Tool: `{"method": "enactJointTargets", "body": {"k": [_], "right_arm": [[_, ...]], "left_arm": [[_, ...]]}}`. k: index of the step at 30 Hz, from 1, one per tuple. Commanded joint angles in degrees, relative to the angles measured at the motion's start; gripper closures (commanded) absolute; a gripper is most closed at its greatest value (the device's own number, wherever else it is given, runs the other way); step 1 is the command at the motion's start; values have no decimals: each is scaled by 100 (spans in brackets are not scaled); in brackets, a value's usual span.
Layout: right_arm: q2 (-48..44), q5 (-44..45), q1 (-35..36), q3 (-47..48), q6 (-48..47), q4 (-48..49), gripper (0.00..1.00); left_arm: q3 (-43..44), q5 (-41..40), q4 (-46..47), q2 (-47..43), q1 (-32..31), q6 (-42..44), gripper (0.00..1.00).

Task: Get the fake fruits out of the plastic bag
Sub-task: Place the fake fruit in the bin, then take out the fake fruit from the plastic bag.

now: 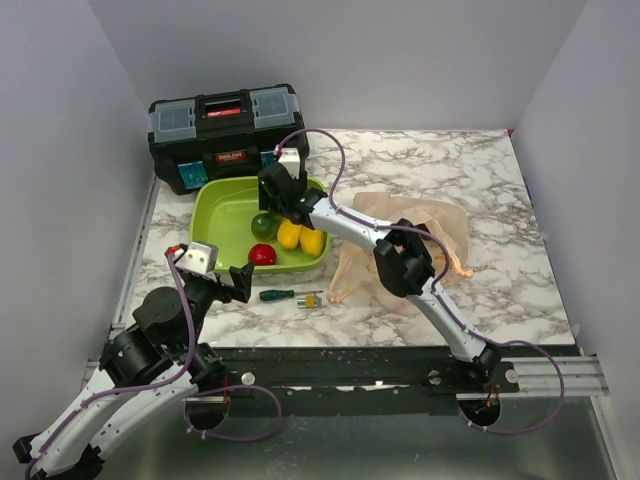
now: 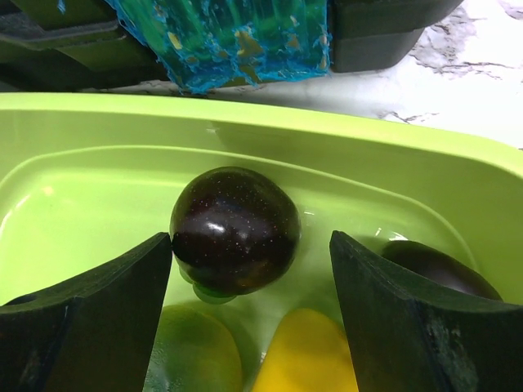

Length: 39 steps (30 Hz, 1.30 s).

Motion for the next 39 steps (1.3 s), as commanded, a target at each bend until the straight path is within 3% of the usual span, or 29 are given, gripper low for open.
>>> {"method": "enactJointTargets", "body": {"k": [1,4,13,22,26,30,36,39], "right_arm": [[-244,-41,29,144,-138,-345,20],[-635,-56,70,-17,-188,-476,20],[-2707,-725,178,-1711,-363,-321,20],[-5431,-1125,224,-4572,17,94,20],[-6946,-1668,223,-5834,-129,306,20],[-8188,-1913,223,-6593,-266,-90,20],[-9464,-1364,225,-7246,-20,-838,19],[-9776,-932,228,-7454,290,-1176,20]], "left_arm": [[-61,125,132,-70,14,70,1],[-72,123,132,-74,13,70,1],[-85,265,160,65,9,70,1],[-149,814,265,284,0,79,1],[126,1227,54,913,0,17,1],[633,1885,-226,1746,9,-245,1],[1378,3596,114,2970,17,-604,1],[1792,4031,132,3788,12,-657,1]]}}
